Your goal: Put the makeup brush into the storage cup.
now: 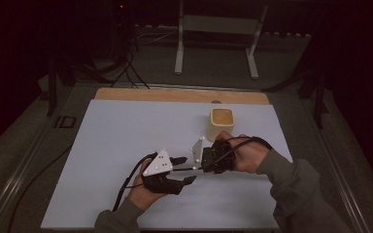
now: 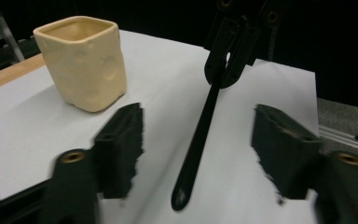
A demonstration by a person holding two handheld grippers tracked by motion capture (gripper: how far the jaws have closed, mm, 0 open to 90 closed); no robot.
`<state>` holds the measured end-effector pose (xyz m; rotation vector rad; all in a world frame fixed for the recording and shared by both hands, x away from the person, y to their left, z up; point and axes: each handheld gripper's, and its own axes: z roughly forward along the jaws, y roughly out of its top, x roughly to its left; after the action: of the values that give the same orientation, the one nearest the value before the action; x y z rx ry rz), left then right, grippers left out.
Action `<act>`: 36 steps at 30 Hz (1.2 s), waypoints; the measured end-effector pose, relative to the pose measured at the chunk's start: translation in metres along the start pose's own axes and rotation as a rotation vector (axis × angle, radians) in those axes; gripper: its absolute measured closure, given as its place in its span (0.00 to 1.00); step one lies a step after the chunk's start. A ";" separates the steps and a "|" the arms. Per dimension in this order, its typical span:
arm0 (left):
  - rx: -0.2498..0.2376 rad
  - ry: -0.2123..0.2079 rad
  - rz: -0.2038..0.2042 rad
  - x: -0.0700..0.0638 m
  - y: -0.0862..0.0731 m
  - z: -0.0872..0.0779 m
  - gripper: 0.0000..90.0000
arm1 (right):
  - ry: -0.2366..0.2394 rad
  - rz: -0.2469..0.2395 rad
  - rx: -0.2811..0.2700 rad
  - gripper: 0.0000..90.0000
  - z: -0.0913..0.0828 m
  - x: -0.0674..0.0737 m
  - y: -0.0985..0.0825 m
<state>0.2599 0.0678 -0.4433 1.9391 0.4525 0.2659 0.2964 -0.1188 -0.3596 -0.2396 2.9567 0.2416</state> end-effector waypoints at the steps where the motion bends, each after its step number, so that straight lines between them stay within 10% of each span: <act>1: 0.001 -0.007 0.005 -0.001 0.000 0.001 0.52 | 0.001 0.001 0.001 0.95 0.000 0.000 0.000; 19: 0.085 -0.112 0.076 -0.010 0.000 0.013 0.96 | 0.060 -0.058 0.033 0.92 0.005 0.006 0.000; 29: 0.057 -0.057 0.055 -0.005 0.001 0.007 0.96 | -0.031 0.047 0.007 0.21 0.006 0.003 -0.004; 36: 0.048 -0.029 0.032 -0.001 -0.001 0.003 0.96 | -0.079 0.115 -0.033 0.15 0.005 0.001 -0.013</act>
<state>0.2600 0.0651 -0.4455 1.9955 0.4129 0.2495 0.2985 -0.1304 -0.3661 -0.0618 2.8928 0.3081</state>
